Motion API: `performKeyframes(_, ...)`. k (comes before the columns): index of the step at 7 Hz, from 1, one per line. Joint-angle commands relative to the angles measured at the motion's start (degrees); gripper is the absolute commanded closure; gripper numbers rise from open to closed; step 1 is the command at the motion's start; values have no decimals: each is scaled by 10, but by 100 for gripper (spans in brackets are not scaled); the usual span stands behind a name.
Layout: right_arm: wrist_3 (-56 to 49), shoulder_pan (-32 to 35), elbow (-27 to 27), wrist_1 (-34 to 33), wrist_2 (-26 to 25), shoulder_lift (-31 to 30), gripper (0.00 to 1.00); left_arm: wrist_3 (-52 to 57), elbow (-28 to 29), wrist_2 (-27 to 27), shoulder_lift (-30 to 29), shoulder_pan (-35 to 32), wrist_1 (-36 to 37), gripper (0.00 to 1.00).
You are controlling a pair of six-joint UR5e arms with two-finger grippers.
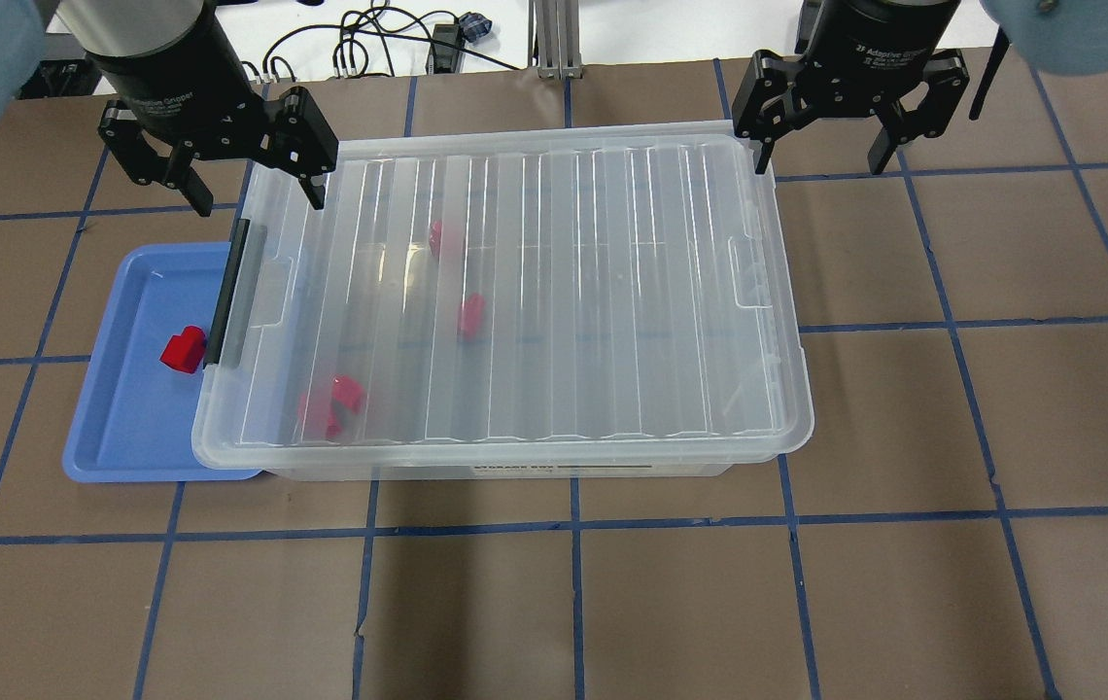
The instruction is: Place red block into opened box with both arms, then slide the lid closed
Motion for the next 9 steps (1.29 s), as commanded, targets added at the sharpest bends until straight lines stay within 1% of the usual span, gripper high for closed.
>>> performKeyframes(1,0,0,0,0,0,0,0,0,5,3,0,0,0,0)
performKeyframes(5,-3,-9,3,-2,2,3,0,7,-4,-1,0,3,-1,0)
performKeyframes(6,-2,-8,16,-11,1,3,0,7,-3,-1,0,4,0,0)
performKeyframes(7,-4,-8,50,-64,-6,11,0,8,-5,1,-2,5,0,0)
performKeyframes(9,-14,-9,158,-223,-25,31,0,29,-6,-1,-3,4,1,0)
